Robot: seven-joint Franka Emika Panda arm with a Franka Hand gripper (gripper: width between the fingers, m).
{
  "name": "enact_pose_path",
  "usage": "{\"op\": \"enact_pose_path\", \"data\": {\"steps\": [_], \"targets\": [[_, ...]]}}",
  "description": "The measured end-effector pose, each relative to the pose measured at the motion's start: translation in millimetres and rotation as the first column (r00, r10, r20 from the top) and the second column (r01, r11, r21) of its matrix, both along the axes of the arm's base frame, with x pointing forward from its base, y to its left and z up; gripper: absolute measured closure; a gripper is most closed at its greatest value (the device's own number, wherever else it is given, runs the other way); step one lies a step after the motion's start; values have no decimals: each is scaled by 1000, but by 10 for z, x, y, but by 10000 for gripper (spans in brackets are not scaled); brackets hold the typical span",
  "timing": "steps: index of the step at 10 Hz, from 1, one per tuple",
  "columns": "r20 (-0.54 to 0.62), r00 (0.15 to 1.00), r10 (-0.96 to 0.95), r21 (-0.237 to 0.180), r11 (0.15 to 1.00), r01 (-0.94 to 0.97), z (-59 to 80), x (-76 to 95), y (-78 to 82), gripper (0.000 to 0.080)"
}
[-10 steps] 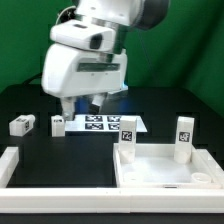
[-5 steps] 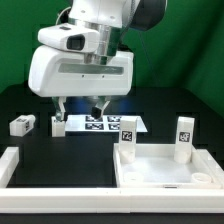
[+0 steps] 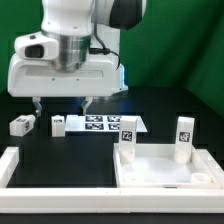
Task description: Assemble square table
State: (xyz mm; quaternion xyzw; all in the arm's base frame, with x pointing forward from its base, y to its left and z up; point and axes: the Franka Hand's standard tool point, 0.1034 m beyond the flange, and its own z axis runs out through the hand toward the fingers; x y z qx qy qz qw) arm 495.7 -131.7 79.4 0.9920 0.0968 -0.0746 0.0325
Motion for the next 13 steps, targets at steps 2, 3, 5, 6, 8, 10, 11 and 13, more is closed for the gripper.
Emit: {"op": "enact_pose_path", "data": {"steps": [2,3,5,6,8,10,11,13], "targets": [[5,1000,18,-2,1000,-18,10,74,41,151],[-4,1000,15,-2,1000,-15,3,61,41,151],[-145,989,1,14,1000,1,-22,-19,112,151],[-273,962,-17,24,999,25,-62,-209,115,151],[-425,905,-10,13,1000,17,-145,-362,161,151],[-546,838,-12,4,1000,17,-163,-390,178,151],[-589,808,-14,0,1000,18,-176,-412,187,151],[-687,727,-9,-15,1000,-1,-266,-552,32,151]]}}
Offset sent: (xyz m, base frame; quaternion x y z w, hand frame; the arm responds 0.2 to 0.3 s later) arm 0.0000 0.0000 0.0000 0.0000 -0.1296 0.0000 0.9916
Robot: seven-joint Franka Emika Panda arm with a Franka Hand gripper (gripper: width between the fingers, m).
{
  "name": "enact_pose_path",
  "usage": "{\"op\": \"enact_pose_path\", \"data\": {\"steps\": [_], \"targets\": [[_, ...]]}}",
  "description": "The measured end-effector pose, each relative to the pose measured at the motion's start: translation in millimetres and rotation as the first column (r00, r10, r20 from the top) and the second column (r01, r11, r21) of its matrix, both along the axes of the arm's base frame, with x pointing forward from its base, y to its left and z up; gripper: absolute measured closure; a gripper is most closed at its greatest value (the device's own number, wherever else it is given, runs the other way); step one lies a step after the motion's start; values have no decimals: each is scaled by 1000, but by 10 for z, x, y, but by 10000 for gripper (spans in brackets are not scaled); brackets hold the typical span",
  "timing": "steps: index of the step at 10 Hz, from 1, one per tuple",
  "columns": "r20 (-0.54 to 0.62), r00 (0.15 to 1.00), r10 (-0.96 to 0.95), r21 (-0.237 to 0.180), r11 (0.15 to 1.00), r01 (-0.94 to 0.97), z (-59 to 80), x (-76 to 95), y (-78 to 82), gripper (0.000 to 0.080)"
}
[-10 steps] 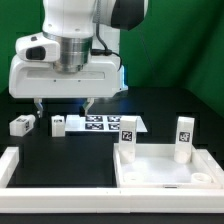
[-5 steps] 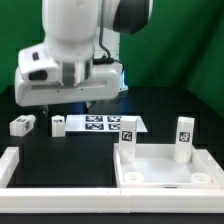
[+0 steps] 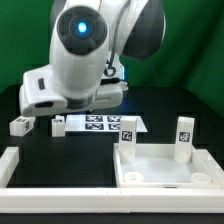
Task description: Assemble square table
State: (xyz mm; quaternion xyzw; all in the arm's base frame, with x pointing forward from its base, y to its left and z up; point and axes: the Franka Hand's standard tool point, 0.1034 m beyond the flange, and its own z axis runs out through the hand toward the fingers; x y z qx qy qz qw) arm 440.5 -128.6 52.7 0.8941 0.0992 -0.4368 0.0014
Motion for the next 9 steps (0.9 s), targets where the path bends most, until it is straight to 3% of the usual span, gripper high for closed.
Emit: {"op": "enact_pose_path", "data": {"steps": [1,2,6,7,9], "targets": [[-53,999,-9,-50,999,6,-16,-123,-58,151],[-59,998,-17,-71,997,13,-31,-152,-36,151],[-49,999,-5,-58,998,3,-34,-131,-47,151],[-5,1000,24,-36,999,-24,-48,-96,-73,151],[23,1000,14,-33,999,-13,-115,-252,-188,151]]}}
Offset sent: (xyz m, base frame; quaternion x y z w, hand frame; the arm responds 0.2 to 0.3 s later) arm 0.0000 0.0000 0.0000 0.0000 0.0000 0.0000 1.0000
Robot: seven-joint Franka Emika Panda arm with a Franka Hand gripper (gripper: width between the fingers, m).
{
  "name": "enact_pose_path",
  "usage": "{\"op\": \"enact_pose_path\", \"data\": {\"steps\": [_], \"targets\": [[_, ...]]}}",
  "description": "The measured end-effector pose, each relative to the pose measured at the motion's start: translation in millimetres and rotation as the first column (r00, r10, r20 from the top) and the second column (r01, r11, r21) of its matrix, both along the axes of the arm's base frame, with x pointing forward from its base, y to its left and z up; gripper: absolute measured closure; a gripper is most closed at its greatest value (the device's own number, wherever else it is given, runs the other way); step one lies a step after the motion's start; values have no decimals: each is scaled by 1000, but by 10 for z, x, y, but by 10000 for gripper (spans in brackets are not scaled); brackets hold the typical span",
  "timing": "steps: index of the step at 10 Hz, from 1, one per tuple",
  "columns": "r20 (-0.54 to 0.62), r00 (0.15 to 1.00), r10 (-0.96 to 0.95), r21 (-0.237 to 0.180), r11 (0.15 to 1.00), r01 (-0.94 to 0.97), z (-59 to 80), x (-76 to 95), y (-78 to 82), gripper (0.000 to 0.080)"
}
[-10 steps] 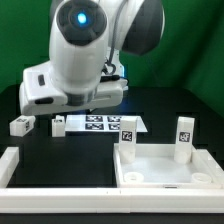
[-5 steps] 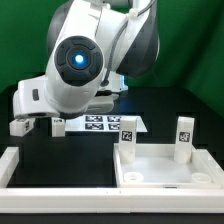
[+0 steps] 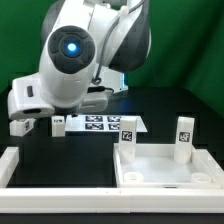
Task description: Assemble square table
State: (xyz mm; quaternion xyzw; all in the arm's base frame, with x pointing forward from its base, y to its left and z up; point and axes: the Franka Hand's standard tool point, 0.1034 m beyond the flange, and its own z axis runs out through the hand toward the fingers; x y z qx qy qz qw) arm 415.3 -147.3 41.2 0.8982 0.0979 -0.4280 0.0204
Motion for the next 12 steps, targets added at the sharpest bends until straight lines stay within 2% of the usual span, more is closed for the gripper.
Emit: {"op": "enact_pose_path", "data": {"steps": [2,4,8,9,10,11,12], "targets": [[-18,1000,-13,-16,1000,12,-123,-130,-9,151],[-41,998,-38,-54,998,36,-260,-251,48,151],[-54,998,-30,-53,998,27,-313,-285,76,151],[-54,998,-30,-53,998,27,-314,-286,76,273],[-54,998,-30,-53,998,27,-315,-287,76,273],[-55,998,-30,-54,998,27,-316,-288,76,412],[-55,998,-30,-54,998,27,-316,-288,76,513]]}}
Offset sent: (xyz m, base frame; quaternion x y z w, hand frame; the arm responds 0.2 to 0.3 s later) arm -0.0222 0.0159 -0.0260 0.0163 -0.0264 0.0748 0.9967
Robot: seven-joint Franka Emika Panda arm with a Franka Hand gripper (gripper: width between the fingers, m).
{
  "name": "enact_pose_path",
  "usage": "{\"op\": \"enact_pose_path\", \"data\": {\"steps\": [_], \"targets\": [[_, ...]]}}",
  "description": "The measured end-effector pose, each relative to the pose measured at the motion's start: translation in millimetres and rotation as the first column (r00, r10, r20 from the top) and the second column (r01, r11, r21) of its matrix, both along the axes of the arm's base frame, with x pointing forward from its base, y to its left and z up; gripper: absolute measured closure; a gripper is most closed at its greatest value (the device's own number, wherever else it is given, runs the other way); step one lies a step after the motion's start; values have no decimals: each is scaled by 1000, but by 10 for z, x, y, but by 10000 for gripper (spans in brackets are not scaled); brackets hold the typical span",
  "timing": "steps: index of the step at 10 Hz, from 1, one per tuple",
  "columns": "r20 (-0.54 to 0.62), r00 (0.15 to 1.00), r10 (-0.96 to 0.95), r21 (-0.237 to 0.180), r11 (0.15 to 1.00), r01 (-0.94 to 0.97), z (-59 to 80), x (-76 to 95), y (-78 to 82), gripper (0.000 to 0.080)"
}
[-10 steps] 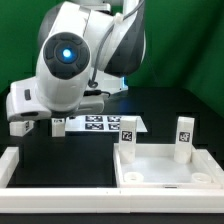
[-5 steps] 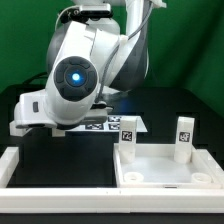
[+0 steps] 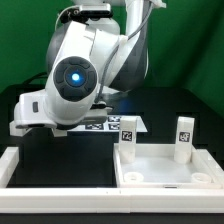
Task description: Assemble square table
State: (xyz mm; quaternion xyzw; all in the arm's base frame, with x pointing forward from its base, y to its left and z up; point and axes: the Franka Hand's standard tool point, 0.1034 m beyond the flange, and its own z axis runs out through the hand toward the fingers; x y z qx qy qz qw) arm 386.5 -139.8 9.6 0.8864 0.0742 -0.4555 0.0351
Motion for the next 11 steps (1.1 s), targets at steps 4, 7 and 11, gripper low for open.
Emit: {"op": "enact_pose_path", "data": {"steps": [4,7,11], "targets": [[0,1000,0,0,1000,0,0,0,0,512],[3,1000,1,-1,1000,-1,20,37,4,511],[-30,999,-19,-9,1000,19,753,493,171,511]]}}
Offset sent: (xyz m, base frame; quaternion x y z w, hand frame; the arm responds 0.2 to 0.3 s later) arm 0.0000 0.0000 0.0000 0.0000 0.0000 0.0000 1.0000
